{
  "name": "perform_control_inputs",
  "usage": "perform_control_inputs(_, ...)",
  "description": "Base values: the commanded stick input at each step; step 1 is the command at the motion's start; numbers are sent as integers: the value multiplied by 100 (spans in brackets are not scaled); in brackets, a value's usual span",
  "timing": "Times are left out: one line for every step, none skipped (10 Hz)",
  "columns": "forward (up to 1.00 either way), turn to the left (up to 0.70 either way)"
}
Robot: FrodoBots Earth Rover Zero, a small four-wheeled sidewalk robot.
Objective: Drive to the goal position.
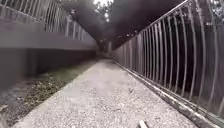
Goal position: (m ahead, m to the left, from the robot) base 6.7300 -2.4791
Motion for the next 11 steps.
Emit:
perform_control_inputs(100, 0)
perform_control_inputs(100, 0)
perform_control_inputs(100, 0)
perform_control_inputs(100, 0)
perform_control_inputs(100, 0)
perform_control_inputs(100, 0)
perform_control_inputs(100, 0)
perform_control_inputs(100, 0)
perform_control_inputs(100, 0)
perform_control_inputs(100, 0)
perform_control_inputs(100, 0)
